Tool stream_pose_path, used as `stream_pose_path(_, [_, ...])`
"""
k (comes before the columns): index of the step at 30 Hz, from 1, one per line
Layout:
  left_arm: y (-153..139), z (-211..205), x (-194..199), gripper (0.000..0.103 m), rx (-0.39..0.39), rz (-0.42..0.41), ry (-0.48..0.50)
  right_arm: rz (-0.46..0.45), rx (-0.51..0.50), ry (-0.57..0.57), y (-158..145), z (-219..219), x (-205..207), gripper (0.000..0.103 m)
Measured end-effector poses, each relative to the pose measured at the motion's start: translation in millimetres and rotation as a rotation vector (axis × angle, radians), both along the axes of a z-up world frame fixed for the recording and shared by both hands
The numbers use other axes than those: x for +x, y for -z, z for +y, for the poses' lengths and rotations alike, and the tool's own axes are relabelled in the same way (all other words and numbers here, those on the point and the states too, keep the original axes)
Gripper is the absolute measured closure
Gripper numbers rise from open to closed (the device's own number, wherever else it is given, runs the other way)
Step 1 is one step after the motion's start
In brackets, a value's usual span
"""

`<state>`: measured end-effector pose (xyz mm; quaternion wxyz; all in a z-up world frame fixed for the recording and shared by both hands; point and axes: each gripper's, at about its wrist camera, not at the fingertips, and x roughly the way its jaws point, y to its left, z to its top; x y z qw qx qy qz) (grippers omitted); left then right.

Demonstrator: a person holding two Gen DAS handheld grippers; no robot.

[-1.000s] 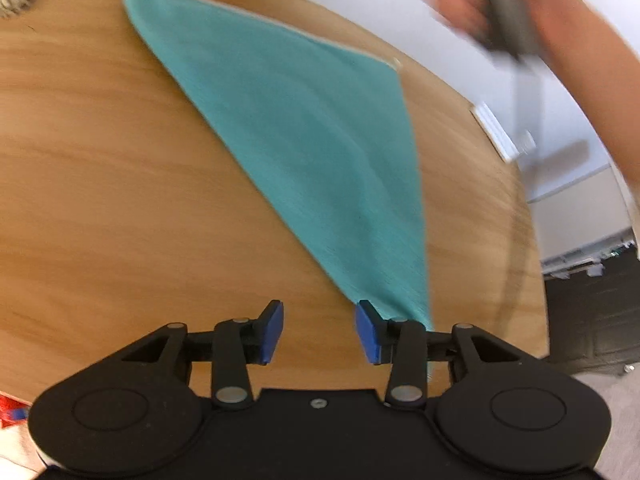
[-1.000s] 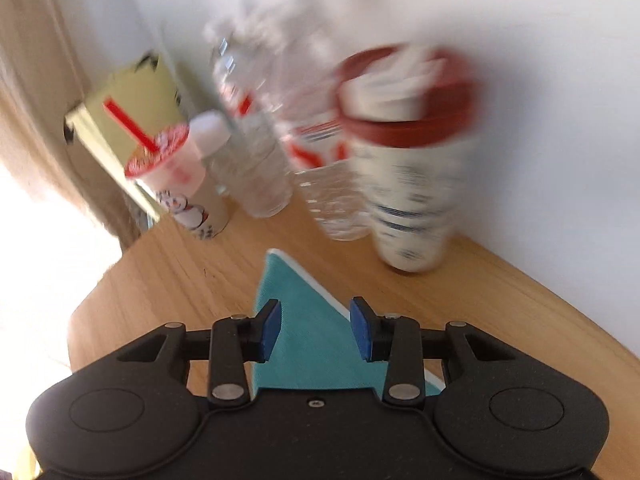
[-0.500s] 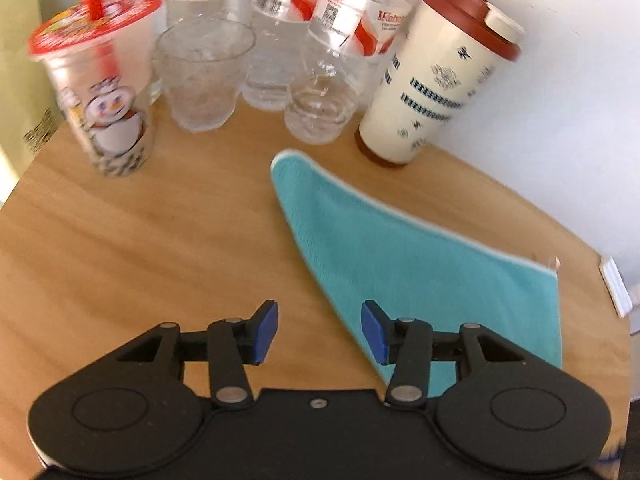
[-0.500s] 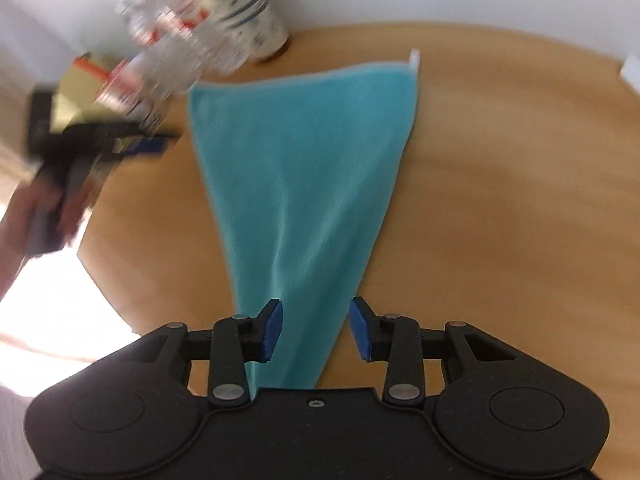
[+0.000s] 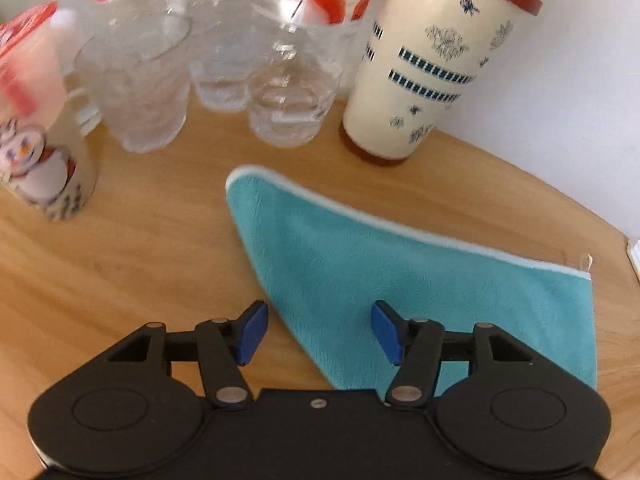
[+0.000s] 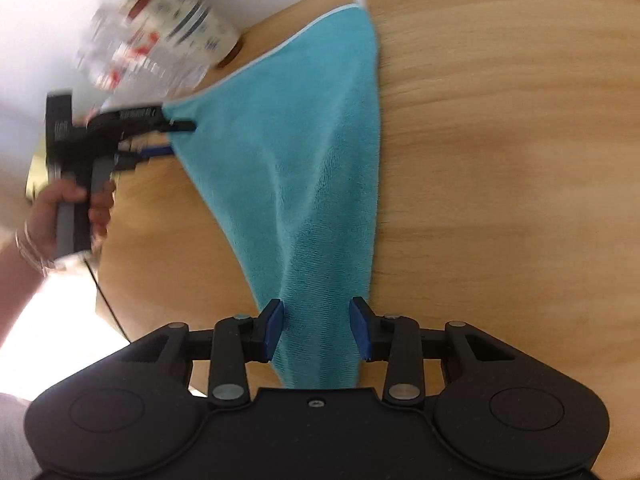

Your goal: Fold towel

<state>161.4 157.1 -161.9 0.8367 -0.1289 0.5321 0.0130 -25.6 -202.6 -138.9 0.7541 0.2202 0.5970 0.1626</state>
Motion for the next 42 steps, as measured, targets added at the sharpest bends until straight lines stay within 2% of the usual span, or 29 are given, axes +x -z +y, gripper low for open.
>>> stream_pose_path(2, [1.0, 1.7, 4.0, 0.044, -0.03, -0.005, 0.016, 0.004, -0.052, 0.002, -1.9, 8.1, -10.4, 0.067])
stream_pose_path(4, [1.6, 2.1, 6.9, 0.045, -0.042, -0.012, 0.032, 0.007, -0.078, 0.036, -0.5, 7.2, -19.1, 0.09])
stream_pose_path(5, [1.4, 2.3, 8.1, 0.054, -0.05, -0.014, 0.041, 0.008, -0.085, 0.059, 0.7, 5.3, -23.0, 0.092])
stream_pose_path(8, [1.3, 6.2, 9.7, 0.079, -0.069, -0.015, 0.044, -0.01, -0.104, 0.124, -3.9, -5.0, -32.2, 0.093])
stream_pose_path(13, [-1.3, -2.4, 5.7, 0.084, -0.044, -0.029, 0.122, -0.066, -0.215, 0.168, -15.9, -16.2, -33.3, 0.095])
stream_pose_path(16, [0.0, -13.2, 1.5, 0.084, 0.003, -0.043, 0.168, -0.12, -0.32, 0.111, -24.0, -26.3, -26.8, 0.095])
stream_pose_path(19, [-1.8, -20.5, -9.2, 0.084, -0.015, -0.024, 0.183, -0.144, -0.412, 0.041, -25.2, -38.7, -19.0, 0.095])
stream_pose_path(23, [-5.5, -30.7, -32.7, 0.084, -0.019, -0.021, 0.231, -0.166, -0.478, -0.033, -24.6, -48.0, -8.9, 0.095])
stream_pose_path(25, [-5.4, -33.5, -49.4, 0.083, -0.039, 0.006, 0.234, -0.173, -0.51, -0.094, -19.9, -50.6, -4.5, 0.094])
stream_pose_path(28, [-7.1, -34.2, -63.4, 0.079, -0.062, 0.025, 0.248, -0.155, -0.516, -0.143, -16.4, -65.0, 3.2, 0.091])
stream_pose_path(31, [-13.6, -28.3, -76.9, 0.062, -0.042, 0.033, 0.249, -0.165, -0.45, -0.121, -29.6, -76.5, -0.5, 0.084])
stream_pose_path(34, [-24.5, -16.5, -83.0, 0.06, -0.012, 0.007, 0.25, -0.2, -0.399, -0.037, -46.0, -90.2, -8.4, 0.078])
stream_pose_path(36, [-30.8, -7.7, -80.0, 0.056, 0.012, -0.011, 0.225, -0.206, -0.351, 0.102, -47.8, -104.2, -14.5, 0.077])
stream_pose_path(40, [-25.5, 5.7, -59.9, 0.056, 0.009, 0.006, 0.119, -0.142, -0.379, 0.251, -25.3, -108.3, -23.8, 0.078])
stream_pose_path(41, [-24.9, 5.2, -56.9, 0.057, 0.011, 0.007, 0.11, -0.131, -0.384, 0.263, -20.6, -107.9, -28.2, 0.079])
stream_pose_path(42, [-23.6, 4.2, -55.2, 0.057, 0.022, 0.008, 0.114, -0.126, -0.385, 0.261, -16.7, -106.3, -31.7, 0.085])
